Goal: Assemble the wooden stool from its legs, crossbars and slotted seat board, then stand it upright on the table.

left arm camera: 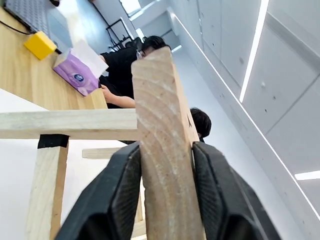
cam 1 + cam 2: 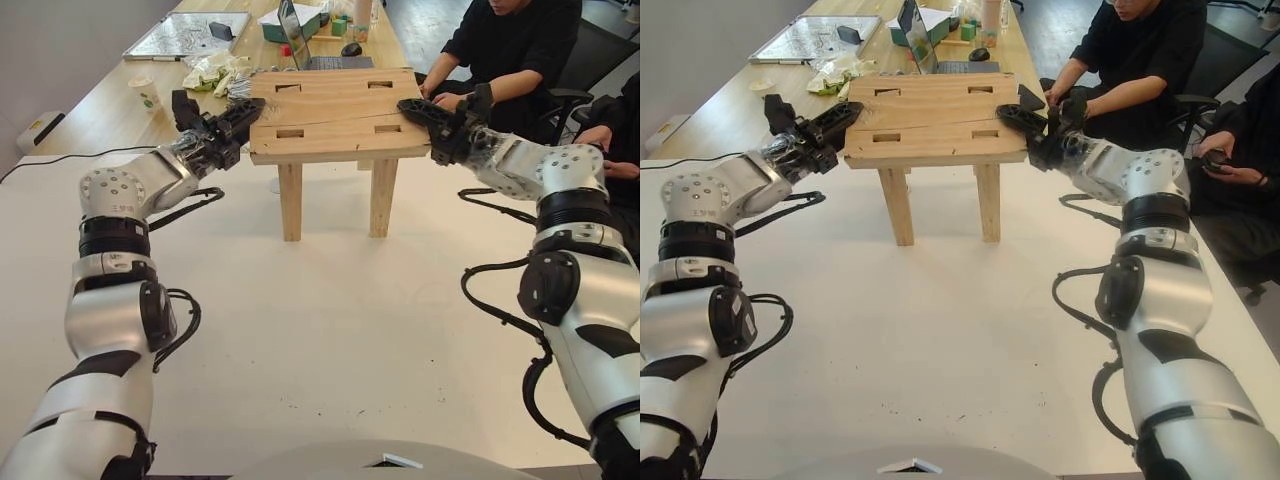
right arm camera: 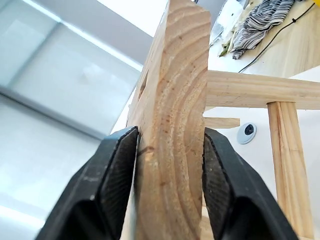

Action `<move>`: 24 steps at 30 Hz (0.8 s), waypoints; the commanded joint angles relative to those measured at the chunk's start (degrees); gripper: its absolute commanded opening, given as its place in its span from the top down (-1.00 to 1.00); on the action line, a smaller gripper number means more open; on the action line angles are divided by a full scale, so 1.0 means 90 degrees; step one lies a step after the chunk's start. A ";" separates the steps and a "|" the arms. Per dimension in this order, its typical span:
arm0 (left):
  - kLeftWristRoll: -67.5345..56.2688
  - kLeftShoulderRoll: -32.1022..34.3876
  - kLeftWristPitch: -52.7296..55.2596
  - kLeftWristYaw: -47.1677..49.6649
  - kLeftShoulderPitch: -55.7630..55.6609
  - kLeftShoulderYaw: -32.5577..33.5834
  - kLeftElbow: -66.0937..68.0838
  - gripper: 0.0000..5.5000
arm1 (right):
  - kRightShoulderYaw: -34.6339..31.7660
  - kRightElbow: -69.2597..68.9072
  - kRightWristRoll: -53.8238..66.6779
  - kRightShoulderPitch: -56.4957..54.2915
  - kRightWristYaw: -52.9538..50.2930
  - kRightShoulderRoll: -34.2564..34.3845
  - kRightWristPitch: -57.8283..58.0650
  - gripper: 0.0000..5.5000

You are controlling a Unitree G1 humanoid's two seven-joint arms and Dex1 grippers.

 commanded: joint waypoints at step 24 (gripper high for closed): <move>0.6284 -0.0410 -0.8475 0.1415 0.3515 -0.0351 -0.0873 -0.54 | 0.0719 -0.1360 -0.3165 0.3719 -0.0358 0.1485 -0.7077 -0.71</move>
